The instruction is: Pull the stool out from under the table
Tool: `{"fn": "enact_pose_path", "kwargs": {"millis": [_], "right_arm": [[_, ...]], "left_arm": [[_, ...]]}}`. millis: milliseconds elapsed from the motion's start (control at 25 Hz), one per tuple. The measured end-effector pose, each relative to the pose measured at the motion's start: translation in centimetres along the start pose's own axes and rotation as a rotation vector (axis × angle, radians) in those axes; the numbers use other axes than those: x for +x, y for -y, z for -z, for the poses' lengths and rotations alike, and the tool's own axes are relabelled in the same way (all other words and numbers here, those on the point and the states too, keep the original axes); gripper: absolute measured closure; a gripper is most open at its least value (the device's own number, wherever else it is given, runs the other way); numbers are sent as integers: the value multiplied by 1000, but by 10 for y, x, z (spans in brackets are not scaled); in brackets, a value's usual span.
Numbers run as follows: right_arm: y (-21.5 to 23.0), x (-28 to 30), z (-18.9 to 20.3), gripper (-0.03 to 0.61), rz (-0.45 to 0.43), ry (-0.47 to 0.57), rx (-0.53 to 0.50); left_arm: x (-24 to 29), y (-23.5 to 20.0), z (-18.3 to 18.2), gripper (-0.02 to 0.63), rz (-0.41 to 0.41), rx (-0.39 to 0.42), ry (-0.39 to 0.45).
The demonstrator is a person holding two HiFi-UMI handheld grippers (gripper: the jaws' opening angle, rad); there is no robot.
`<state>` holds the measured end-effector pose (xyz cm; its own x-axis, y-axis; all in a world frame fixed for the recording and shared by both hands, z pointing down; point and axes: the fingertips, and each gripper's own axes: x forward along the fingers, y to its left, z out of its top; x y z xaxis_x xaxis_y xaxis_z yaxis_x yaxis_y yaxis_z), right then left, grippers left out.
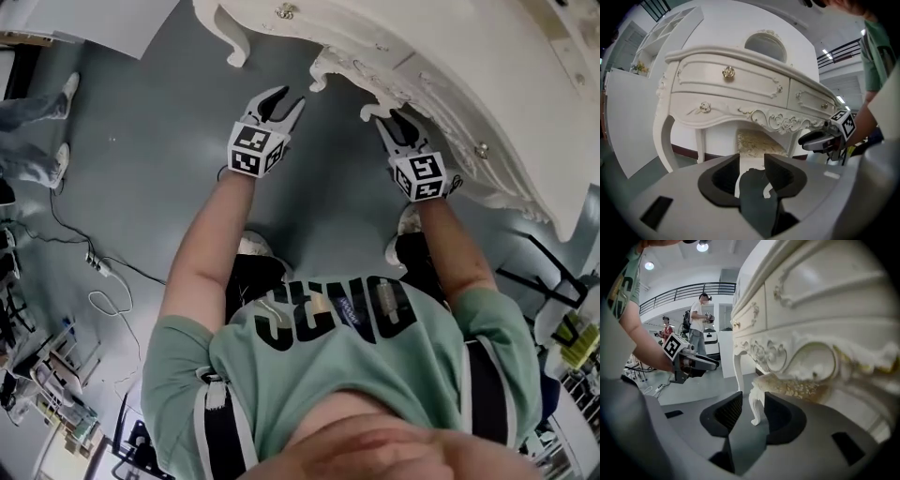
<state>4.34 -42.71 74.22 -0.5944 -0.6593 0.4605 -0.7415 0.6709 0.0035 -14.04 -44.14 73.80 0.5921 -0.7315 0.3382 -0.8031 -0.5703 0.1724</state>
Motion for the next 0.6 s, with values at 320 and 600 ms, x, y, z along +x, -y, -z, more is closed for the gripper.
{"fn": "enact_pose_path", "kwargs": {"millis": [320, 600], "right_arm": [[59, 55, 92, 355, 192, 46, 86], [68, 64, 102, 283, 266, 75, 6]], "left_arm": [[90, -39, 74, 382, 40, 116, -12], [140, -55, 90, 311, 51, 214, -49]]}}
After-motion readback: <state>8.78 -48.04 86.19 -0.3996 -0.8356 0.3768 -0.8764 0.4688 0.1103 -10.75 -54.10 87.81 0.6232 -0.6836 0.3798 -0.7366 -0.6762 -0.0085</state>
